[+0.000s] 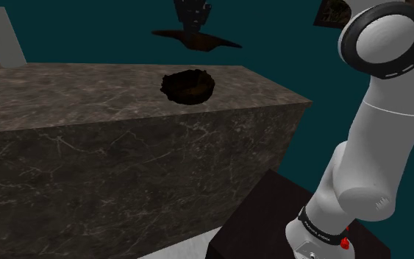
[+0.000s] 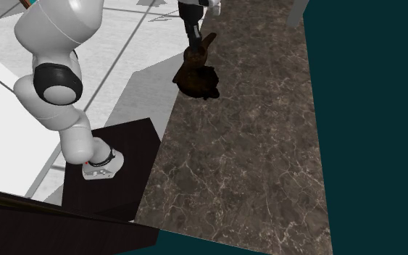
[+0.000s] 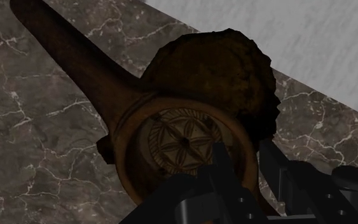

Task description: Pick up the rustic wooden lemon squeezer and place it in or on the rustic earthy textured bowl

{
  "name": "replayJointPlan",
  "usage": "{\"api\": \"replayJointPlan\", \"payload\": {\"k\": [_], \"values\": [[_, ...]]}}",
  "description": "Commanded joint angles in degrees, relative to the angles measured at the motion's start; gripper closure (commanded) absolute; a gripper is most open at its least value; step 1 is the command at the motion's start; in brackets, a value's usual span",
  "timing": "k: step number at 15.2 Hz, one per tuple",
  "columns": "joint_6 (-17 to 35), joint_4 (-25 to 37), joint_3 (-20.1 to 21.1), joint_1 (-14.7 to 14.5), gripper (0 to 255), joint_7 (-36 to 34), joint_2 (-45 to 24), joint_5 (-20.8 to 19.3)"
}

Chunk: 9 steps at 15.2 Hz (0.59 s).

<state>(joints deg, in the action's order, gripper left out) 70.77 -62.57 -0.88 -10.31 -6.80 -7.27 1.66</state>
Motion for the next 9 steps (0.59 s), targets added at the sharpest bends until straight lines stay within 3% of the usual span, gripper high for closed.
{"api": "replayJointPlan", "payload": {"k": [1, 9], "values": [[2.09, -3.18, 0.08, -0.13, 255, -0.18, 1.17, -0.05], [10.3, -15.99, 0.12, -0.2, 255, -0.03, 5.76, -0.17]]}}
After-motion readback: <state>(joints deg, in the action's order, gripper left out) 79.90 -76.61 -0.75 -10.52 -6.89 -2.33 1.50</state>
